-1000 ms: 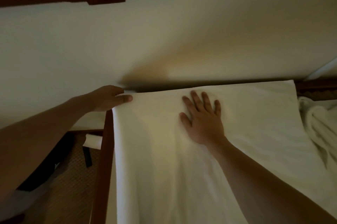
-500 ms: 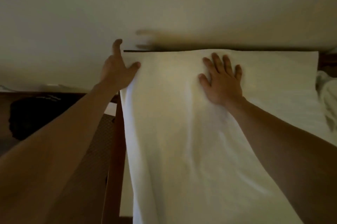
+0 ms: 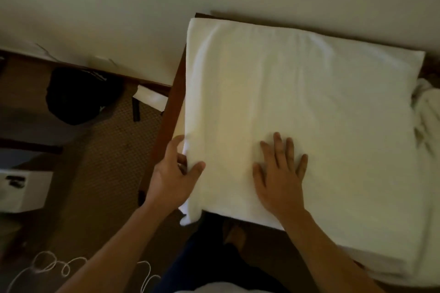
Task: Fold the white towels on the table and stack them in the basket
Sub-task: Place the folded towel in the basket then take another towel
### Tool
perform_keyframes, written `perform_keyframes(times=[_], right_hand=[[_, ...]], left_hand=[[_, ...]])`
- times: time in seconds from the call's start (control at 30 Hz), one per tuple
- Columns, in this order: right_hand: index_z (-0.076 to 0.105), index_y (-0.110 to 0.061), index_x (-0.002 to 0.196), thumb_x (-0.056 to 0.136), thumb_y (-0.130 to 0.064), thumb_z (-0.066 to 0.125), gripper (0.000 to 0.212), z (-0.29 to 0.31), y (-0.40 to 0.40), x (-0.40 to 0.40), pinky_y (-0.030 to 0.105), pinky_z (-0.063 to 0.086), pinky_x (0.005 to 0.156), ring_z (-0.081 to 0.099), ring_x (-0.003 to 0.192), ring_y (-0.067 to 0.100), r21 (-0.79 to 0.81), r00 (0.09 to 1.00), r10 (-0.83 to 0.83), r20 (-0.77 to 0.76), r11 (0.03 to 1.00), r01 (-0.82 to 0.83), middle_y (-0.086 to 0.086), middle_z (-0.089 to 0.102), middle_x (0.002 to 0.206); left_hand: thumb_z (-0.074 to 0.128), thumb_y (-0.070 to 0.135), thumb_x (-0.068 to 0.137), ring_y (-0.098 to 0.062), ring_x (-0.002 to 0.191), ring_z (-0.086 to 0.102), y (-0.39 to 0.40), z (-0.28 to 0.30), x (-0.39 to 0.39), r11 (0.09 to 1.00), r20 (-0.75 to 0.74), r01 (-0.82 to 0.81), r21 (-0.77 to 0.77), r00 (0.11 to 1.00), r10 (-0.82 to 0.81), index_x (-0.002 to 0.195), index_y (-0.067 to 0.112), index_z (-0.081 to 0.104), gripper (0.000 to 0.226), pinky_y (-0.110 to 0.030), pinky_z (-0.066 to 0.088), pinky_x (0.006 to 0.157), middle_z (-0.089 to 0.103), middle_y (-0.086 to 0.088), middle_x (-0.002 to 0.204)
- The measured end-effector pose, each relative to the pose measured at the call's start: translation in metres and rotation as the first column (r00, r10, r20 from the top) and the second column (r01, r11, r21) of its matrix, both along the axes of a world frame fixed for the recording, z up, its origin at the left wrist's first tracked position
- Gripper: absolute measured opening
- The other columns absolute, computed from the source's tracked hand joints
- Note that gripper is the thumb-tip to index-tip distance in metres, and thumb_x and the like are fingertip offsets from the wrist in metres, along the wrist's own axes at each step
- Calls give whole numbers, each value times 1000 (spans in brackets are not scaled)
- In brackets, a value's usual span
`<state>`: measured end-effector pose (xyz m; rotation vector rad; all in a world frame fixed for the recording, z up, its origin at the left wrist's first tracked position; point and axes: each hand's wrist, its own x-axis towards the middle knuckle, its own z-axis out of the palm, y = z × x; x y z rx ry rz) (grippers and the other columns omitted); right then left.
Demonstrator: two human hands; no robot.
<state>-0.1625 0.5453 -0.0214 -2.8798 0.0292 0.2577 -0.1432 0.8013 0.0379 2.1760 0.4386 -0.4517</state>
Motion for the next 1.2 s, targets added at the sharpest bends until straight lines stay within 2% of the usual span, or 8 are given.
perform_keyframes(times=[0.13,0.37,0.57,0.73,0.8,0.9,1.03,1.2], right_hand=[[22,-26,162,103,-53,25,65,-4,-6,-34,69,3,120,0,158,33,-71,999,51,-3,996,-51,5,6,172],[21,-27,162,101,-55,25,68,-6,-3,-37,69,5,120,5,157,34,-84,999,51,11,995,-50,5,12,171],[14,-30,163,101,-57,18,68,-4,-5,-38,68,1,120,-2,158,31,-68,998,64,-20,996,-65,2,3,172],[11,-27,164,101,-55,15,68,1,2,-42,68,-2,120,-7,157,32,-59,999,52,-6,997,-53,3,-4,172],[14,-26,163,103,-54,18,67,3,16,-49,65,-4,121,-6,157,31,-23,996,90,17,996,-90,3,-2,172],[14,-26,163,105,-53,21,64,1,42,-62,63,-2,122,-6,158,28,11,977,210,22,978,-211,0,0,172],[16,-26,163,105,-56,20,65,-5,33,-69,60,4,124,1,158,28,-44,979,204,12,978,-204,-2,6,172],[5,-30,164,104,-61,13,68,-4,-47,-77,59,3,124,-3,158,27,-90,999,-29,-25,996,26,-5,-2,172]], left_hand=[[68,31,96,-2,88,61,-4,0,-38,998,59,-2,68,998,-2,150,35,29,67,-19,45,62,62,13,98],[61,26,102,-18,94,62,38,-9,-44,890,174,-457,-10,875,451,142,34,41,46,-37,52,76,59,8,100],[66,32,97,-17,107,52,40,-24,-65,975,266,-154,162,958,107,143,29,41,52,-38,47,83,52,7,122],[61,24,98,-40,130,43,42,-25,-59,833,329,-174,526,944,-10,145,18,41,52,-60,39,104,42,-16,144],[50,36,102,-33,146,30,13,-28,-62,817,309,53,574,910,-276,149,23,37,50,-59,28,116,32,-10,159],[22,55,105,-25,158,2,-27,-48,-66,682,109,401,612,811,-575,160,35,19,58,-59,6,124,4,1,171],[13,65,102,-25,157,-9,-20,-63,-60,637,43,410,653,820,-571,162,40,3,66,-62,-3,123,-11,5,171],[9,71,98,-25,157,-11,-3,-61,-52,623,21,407,667,826,-563,162,38,-5,73,-60,-3,124,-16,5,171]])
